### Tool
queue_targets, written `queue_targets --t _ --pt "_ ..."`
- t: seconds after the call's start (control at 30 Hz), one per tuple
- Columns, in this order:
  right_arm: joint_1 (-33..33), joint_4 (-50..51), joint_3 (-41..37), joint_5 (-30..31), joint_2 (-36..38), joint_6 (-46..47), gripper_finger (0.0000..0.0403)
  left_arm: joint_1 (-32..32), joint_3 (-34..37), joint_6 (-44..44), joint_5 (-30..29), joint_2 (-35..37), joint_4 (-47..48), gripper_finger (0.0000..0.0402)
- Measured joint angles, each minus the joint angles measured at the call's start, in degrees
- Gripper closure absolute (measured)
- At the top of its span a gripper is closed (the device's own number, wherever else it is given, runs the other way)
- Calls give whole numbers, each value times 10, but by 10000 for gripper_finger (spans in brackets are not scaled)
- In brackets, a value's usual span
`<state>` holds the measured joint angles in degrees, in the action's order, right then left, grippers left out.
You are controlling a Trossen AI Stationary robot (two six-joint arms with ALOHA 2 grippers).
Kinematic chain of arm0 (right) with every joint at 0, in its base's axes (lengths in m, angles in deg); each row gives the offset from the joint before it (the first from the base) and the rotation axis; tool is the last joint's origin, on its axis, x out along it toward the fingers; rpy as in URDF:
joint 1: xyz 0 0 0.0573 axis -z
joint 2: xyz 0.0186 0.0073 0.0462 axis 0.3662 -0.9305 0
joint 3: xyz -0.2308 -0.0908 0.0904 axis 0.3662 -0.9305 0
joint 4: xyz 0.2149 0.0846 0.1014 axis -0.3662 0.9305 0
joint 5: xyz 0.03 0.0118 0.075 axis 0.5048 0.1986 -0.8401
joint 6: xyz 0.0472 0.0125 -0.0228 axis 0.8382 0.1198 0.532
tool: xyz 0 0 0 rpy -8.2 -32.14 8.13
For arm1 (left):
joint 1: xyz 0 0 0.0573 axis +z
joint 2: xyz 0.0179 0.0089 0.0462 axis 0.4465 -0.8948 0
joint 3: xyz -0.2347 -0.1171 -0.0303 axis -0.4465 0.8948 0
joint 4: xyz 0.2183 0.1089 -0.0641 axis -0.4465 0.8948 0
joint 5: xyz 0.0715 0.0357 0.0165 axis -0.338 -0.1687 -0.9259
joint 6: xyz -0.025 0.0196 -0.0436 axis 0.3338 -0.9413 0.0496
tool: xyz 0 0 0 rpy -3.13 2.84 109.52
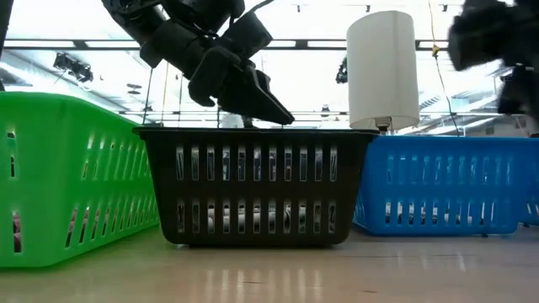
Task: Sort crayons
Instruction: Put the pink crayon into the right blue bin
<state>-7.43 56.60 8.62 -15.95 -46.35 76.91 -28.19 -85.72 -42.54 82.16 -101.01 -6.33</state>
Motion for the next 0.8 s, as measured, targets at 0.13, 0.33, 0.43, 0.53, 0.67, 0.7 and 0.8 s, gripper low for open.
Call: queue_targets --t 0.13,0.33,0.43,0.53,0.67,0.7,0.8 --pt "35 7 13 63 -8 -33 284 0 0 6 0 0 -1 208" --pt "85 7 20 96 -51 -96 284 0 0 16 -14 0 4 208" --pt "109 -3 20 111 -84 -123 284 0 0 27 -31 0 8 208" --pt "125 -26 20 114 -114 -147 284 0 0 37 -33 0 17 208" --pt "137 -46 20 115 -149 -164 279 0 0 38 -37 0 34 208" --pt "139 -48 22 115 -157 -168 275 0 0 37 -38 0 36 208" --pt "141 -46 42 128 -183 -188 258 0 0 32 -46 0 41 208"
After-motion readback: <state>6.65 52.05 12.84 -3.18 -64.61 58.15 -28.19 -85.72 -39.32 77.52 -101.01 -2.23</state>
